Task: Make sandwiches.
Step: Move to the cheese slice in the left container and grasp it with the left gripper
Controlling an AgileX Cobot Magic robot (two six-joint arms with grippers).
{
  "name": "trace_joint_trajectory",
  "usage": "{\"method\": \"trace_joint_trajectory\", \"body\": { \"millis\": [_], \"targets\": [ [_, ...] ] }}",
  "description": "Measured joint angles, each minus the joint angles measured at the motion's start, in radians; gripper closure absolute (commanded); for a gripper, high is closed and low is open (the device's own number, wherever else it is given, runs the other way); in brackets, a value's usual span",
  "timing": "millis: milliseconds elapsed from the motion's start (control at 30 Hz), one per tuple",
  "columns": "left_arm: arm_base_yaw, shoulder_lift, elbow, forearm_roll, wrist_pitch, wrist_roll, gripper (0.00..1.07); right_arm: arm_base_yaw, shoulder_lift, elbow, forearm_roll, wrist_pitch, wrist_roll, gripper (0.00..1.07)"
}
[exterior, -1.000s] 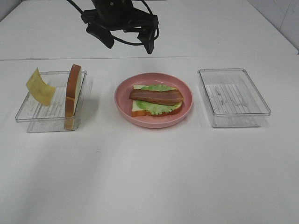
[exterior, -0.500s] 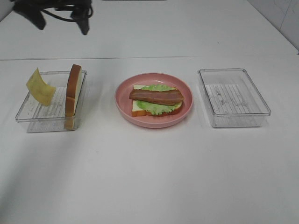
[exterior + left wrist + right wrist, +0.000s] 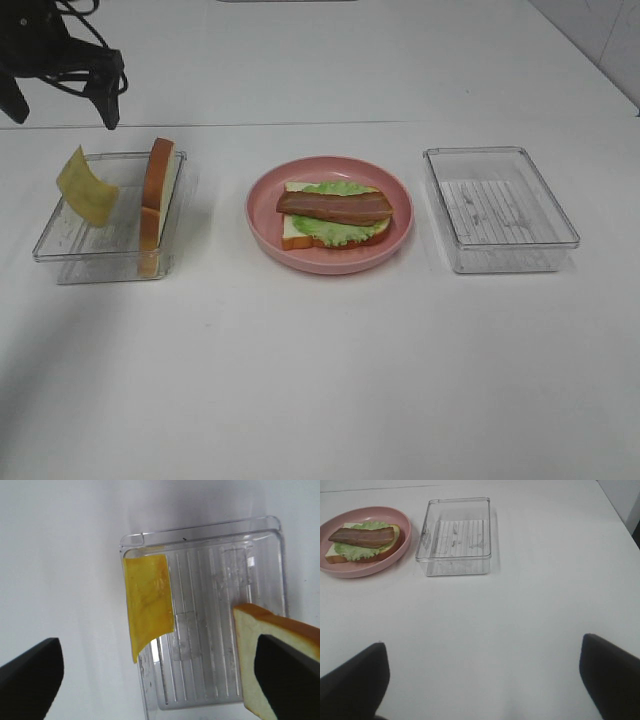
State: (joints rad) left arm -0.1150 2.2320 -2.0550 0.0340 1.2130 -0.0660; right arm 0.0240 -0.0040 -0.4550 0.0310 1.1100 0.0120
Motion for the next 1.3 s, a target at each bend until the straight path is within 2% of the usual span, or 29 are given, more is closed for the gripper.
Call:
{"method": "trace_joint_trajectory", "body": {
  "millis": [233,533,800,967,1000,1033,1100,1300],
  "targets": [
    [0.0,0.09,-0.008,0.019,0.0,0.005,0.06,0.0,0.0,0.0,0.0,0.0,0.0,0.11],
    [0.0,0.207,-0.137,0.02,0.002,0.005,0.06,0.0,0.0,0.0,0.0,0.0,0.0,0.11],
    [0.001,0.226,-0.143,-0.006,0.002,0.005,0.07,0.0,0.0,0.0,0.0,0.0,0.0,0.11],
    [0.001,0.227,-0.143,-0.034,0.002,0.006,0.15,0.0,0.0,0.0,0.0,0.0,0.0,0.11],
    [0.001,0.228,-0.143,-0.041,0.002,0.007,0.21,0.0,0.0,0.0,0.0,0.0,0.0,0.11],
    [0.001,0.228,-0.143,-0.041,0.002,0.007,0.21,0.0,0.0,0.0,0.0,0.0,0.0,0.11],
    [0.001,0.228,-0.143,-0.044,0.002,0.007,0.3,0.0,0.0,0.0,0.0,0.0,0.0,0.11],
    [0.001,0.229,-0.143,-0.046,0.002,0.009,0.32,0.0,0.0,0.0,0.0,0.0,0.0,0.11]
  ]
}}
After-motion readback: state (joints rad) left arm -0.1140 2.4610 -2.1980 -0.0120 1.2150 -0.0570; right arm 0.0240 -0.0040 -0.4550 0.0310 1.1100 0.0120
